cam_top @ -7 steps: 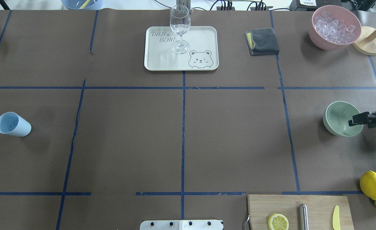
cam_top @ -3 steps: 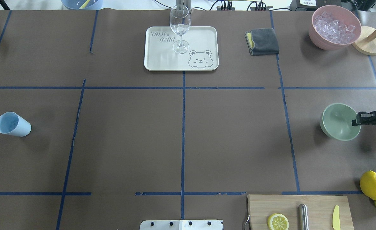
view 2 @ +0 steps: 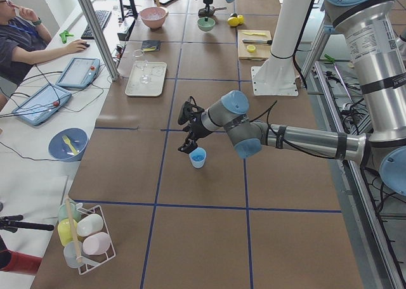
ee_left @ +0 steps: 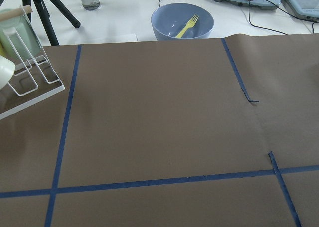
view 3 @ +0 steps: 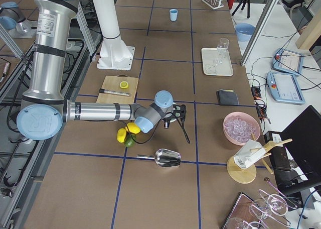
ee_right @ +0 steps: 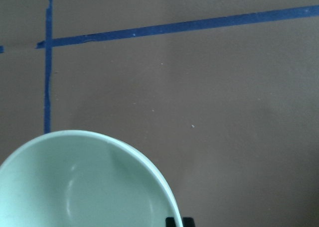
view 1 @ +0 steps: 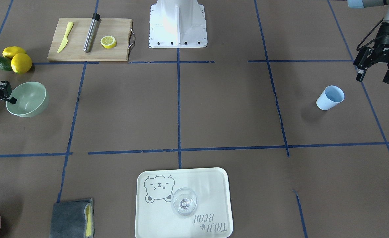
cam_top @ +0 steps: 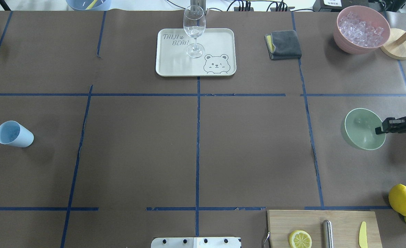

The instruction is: Pour ice into bowl

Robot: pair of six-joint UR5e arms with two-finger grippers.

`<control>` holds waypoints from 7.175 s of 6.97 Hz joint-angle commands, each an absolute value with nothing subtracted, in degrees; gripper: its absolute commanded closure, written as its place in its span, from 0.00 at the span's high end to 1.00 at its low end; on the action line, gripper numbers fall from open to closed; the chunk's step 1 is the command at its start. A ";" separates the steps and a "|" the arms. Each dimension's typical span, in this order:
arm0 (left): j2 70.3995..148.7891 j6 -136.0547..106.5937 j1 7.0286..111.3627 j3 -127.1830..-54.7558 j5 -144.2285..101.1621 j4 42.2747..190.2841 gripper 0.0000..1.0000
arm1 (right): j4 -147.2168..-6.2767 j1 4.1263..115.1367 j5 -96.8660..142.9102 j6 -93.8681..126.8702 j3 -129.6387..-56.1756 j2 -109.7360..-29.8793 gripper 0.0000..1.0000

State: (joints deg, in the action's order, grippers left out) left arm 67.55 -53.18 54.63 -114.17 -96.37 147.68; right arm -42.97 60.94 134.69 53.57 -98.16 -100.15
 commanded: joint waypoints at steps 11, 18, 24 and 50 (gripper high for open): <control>57.39 -86.87 11.73 -114.35 -54.27 147.88 0.99 | -80.20 33.17 114.29 87.43 -108.90 -60.79 0.00; 59.58 -95.79 6.33 -108.91 -39.74 142.56 0.99 | -84.46 28.48 113.64 90.43 -83.39 -35.65 0.00; 63.36 -95.98 6.33 -104.42 -36.39 142.47 0.99 | -80.62 23.47 104.68 89.74 -64.34 -23.55 0.00; 83.72 -62.85 20.74 -103.19 -34.79 144.05 0.00 | -84.46 31.55 108.37 84.82 -95.87 -45.86 1.00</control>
State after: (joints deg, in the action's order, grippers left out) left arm 80.16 -65.52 20.72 -102.83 -33.48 144.05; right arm -84.47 31.32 108.44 86.11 -91.50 -41.51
